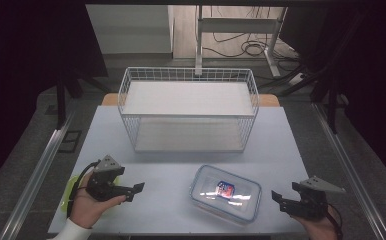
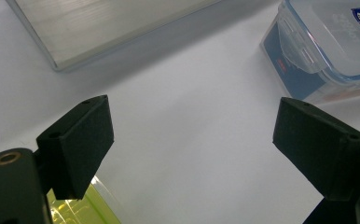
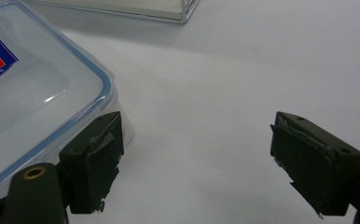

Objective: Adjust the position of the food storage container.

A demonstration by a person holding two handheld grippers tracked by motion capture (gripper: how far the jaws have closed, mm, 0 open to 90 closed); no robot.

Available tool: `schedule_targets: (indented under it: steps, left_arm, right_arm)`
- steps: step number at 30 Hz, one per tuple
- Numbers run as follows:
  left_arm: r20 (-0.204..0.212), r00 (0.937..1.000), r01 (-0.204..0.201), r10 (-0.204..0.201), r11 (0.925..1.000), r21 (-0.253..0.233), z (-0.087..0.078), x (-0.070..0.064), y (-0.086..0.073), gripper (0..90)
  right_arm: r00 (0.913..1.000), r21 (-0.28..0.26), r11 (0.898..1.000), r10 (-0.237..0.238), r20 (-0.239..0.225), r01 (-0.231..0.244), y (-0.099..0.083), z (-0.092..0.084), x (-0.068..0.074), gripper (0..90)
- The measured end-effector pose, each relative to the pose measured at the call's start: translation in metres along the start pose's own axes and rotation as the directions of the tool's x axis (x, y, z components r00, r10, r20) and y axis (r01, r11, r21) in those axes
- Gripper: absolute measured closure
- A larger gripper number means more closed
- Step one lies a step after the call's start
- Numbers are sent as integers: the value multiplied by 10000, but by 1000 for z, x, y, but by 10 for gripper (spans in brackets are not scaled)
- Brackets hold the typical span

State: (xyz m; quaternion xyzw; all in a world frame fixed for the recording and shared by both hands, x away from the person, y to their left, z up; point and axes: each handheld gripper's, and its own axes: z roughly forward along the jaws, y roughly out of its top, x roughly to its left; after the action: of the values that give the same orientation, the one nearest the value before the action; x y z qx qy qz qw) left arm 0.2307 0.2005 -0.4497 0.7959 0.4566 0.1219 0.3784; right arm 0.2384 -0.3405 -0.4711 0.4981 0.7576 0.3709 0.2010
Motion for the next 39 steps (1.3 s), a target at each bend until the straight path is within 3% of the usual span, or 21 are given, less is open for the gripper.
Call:
schedule_targets:
  steps: [22,32,39]
  left_arm:
    - [-79,9997,-215,217,9996,204,5,-3,0,108]
    - [-142,9997,-179,184,9993,341,8,0,-3,104]
    - [-151,9996,-244,250,9989,389,10,0,-3,103]
  right_arm:
    - [9999,843,9964,-92,103,83,-3,0,5,257]
    - [9981,1217,9914,-421,-444,472,-1,1,10,346]
    - [9950,791,9952,-515,-853,582,15,-9,16,362]
